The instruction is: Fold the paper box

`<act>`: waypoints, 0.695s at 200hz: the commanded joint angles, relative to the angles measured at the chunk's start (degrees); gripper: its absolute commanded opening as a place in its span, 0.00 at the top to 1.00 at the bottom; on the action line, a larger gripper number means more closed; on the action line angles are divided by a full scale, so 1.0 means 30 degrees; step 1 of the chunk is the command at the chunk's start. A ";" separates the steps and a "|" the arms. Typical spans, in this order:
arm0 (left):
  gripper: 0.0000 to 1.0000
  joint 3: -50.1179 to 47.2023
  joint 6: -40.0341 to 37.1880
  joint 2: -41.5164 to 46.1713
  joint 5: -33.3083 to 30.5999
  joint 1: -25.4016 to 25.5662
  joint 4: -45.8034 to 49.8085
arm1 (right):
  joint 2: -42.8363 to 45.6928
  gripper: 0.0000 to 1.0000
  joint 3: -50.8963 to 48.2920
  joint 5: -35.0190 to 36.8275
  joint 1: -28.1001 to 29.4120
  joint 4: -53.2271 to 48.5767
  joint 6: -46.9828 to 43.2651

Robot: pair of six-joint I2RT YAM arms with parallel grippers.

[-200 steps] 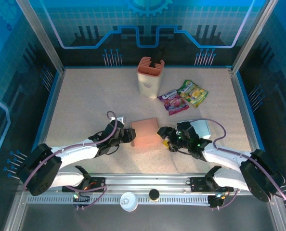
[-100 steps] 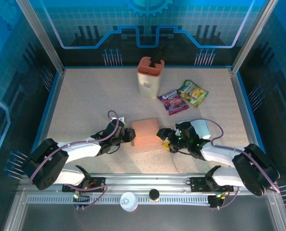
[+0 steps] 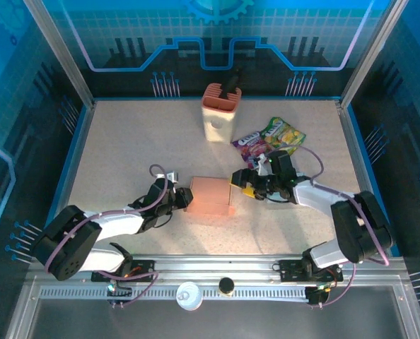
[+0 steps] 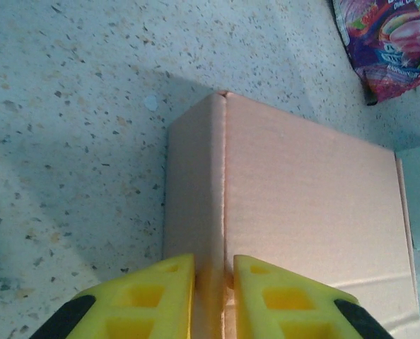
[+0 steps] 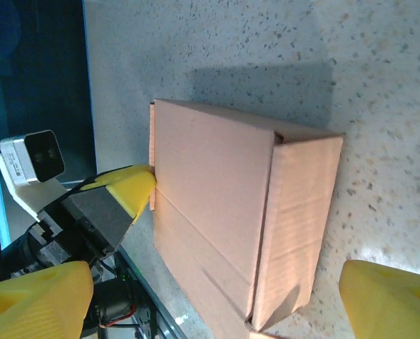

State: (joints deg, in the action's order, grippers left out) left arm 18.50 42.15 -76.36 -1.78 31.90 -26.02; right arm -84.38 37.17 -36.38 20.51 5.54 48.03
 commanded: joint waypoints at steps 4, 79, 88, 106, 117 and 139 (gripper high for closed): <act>0.82 -0.0871 0.0451 -0.0535 0.0264 -0.0482 -0.0009 | -0.1033 0.10 0.0647 -0.1313 -0.0143 -0.0917 -0.1660; 0.85 -0.1216 0.0569 -0.1236 0.0186 -0.0949 -0.0447 | -0.3666 0.13 0.0618 -0.1415 0.1891 0.2435 0.0030; 0.85 -0.1264 0.0572 -0.1237 0.0191 -0.1042 -0.0460 | -0.3971 0.15 0.0645 -0.1707 0.1921 0.3085 0.0425; 0.86 -0.1397 0.0598 -0.1265 0.0278 -0.1128 -0.0535 | -0.4294 0.17 0.0561 -0.2029 0.2028 0.4445 0.1083; 0.86 -0.1480 0.0601 -0.1288 0.0357 -0.1165 -0.0681 | -0.4460 0.19 0.0531 -0.2068 0.2087 0.4960 0.1444; 0.86 -0.1592 0.0635 -0.1325 0.0531 -0.1246 -0.0950 | -0.4940 0.23 0.0700 -0.2289 0.2183 0.6220 0.2153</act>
State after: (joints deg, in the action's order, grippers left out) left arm 16.03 43.64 -78.41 -0.97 28.86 -33.30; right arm -97.36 38.06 -41.06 26.37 17.28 51.18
